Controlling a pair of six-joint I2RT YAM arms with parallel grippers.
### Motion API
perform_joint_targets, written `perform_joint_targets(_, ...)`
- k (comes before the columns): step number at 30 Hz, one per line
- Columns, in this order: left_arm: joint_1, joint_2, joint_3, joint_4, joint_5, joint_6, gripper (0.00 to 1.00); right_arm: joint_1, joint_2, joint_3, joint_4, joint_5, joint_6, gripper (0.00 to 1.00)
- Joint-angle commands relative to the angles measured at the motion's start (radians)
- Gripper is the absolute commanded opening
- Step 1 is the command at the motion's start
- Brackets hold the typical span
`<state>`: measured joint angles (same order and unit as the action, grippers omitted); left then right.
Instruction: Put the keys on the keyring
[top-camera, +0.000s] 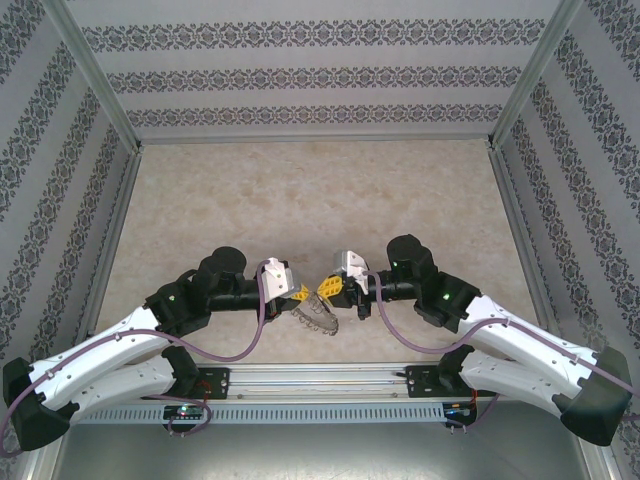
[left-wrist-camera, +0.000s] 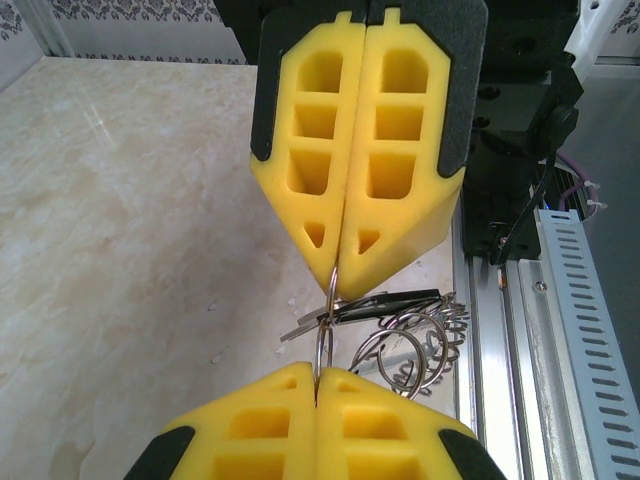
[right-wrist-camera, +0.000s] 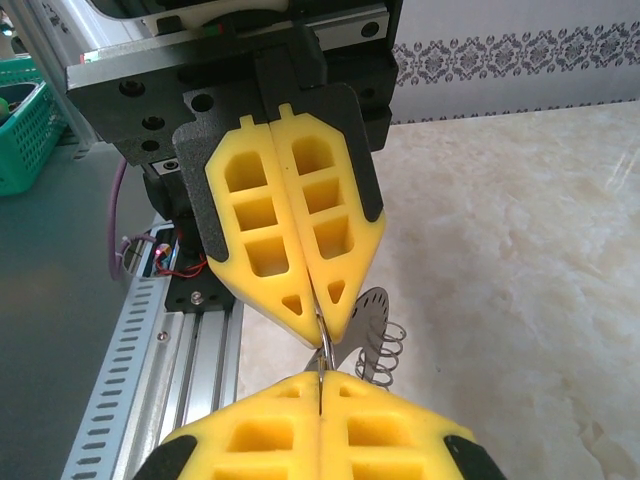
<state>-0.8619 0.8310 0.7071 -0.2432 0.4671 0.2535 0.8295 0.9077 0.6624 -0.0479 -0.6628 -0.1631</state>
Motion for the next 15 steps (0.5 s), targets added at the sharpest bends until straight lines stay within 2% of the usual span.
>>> perform_joint_targets(1, 0.004, -0.022, -0.001, 0.076, 0.024, 0.009, 0.0, 0.014, -0.019, -0.019, 0.041, 0.002, 0.004, 0.0)
perform_joint_targets(15, 0.004, -0.019, -0.001, 0.077, 0.026, 0.008, 0.0, 0.014, -0.03, -0.029, 0.059, 0.008, 0.005, 0.0)
